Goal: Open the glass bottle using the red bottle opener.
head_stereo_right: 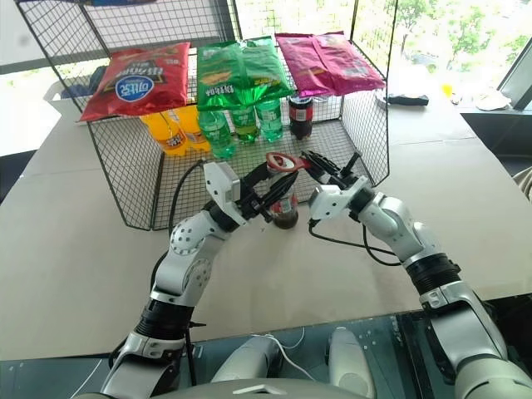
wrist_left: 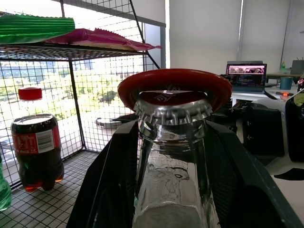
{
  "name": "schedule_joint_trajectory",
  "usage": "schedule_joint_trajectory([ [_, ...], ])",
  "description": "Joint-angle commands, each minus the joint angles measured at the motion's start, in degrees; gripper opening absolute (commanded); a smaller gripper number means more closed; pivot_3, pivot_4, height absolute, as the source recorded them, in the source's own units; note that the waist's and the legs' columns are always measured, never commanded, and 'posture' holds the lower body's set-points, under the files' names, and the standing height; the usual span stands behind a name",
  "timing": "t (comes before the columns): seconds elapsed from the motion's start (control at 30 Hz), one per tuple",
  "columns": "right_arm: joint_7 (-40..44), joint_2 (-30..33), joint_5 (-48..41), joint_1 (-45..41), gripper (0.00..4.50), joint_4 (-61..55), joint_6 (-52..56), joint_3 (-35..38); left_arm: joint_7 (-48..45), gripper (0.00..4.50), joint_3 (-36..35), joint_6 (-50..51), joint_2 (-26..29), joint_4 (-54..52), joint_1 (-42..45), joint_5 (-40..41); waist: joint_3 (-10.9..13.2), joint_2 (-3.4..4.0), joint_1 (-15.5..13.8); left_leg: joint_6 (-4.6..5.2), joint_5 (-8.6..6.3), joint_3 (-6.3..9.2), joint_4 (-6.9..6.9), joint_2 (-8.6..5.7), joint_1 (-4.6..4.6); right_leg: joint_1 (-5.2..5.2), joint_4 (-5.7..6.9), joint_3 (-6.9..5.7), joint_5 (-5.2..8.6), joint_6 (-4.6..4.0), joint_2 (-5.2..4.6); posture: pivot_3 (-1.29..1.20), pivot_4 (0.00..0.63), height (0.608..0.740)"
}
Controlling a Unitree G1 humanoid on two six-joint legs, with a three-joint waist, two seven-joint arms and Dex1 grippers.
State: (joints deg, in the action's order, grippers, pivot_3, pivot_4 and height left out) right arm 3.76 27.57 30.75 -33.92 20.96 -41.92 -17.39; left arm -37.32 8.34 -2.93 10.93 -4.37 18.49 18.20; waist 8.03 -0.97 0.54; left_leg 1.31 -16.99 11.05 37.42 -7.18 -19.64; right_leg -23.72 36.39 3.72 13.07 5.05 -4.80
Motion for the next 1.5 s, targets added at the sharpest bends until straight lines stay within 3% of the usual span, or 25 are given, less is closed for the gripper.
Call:
schedule_joint_trajectory([
  [0.03,-1.93,1.71,4.47,-2.19,0.0,-2.2,-0.58,0.76,-0.16,1.6,1.14,1.52,0.29,2.71,-1.4,-1.79,0.0,0.0,-0.04,0.0,0.0,0.0,0.0,0.0,0.0,0.0,0.0,0.0,0.0,0.0,0.0,0.0,0.15,0.74],
  [0.37,-11.66,5.2,9.09,-8.81,0.0,-6.39,-2.28,5.93,-0.32,1.6,1.44,1.13,-0.23,3.58,-1.57,-1.85,0.0,0.0,-0.14,0.0,0.0,0.0,-0.03,0.0,-0.07,-0.03,-0.07,0.01,0.0,0.0,0.0,0.0,0.15,0.74],
  [0.93,-7.99,2.3,2.22,-5.92,0.0,-5.52,0.54,6.45,-1.21,1.6,0.0,1.79,-0.24,1.97,-1.78,1.1,0.01,0.0,-0.1,0.0,0.0,0.0,-0.05,0.0,-0.07,-0.03,-0.1,0.01,0.0,0.0,0.0,0.0,0.15,0.74],
  [1.13,-6.68,1.95,0.44,-5.16,0.0,-5.36,1.15,6.61,-1.09,4.25,-0.5,1.38,-0.79,1.15,-1.7,1.42,0.12,0.0,0.08,0.0,0.0,0.02,-0.08,0.0,-0.22,-0.21,-0.11,0.01,0.0,-0.01,0.01,0.0,0.15,0.74],
  [1.17,-6.47,1.94,0.29,-5.09,0.0,-5.33,1.15,6.59,-0.62,4.45,-0.72,0.86,-1.11,1.41,-1.58,1.03,0.12,0.0,0.08,0.0,0.0,0.03,-0.09,0.0,-0.23,-0.22,-0.13,0.0,0.0,-0.01,0.01,0.0,0.15,0.74],
  [1.4,-4.11,1.58,-2.28,-4.01,0.0,-5.28,2.16,6.48,-1.57,4.45,-1.33,0.59,-1.06,0.53,-2.03,1.53,0.12,0.0,0.07,0.0,0.0,0.03,-0.2,0.01,-0.24,-0.21,-0.28,0.0,0.0,-0.01,0.0,0.0,0.15,0.74],
  [1.5,4.96,-0.42,-11.8,-1.15,0.0,-3.63,6.78,5.21,-2.84,4.45,-1.1,1.05,0.55,-1.02,-3.78,1.34,0.12,0.0,0.16,0.0,-0.01,0.03,-0.23,0.05,-0.24,-0.19,-0.32,-0.01,0.0,-0.01,0.01,0.0,0.15,0.74],
])
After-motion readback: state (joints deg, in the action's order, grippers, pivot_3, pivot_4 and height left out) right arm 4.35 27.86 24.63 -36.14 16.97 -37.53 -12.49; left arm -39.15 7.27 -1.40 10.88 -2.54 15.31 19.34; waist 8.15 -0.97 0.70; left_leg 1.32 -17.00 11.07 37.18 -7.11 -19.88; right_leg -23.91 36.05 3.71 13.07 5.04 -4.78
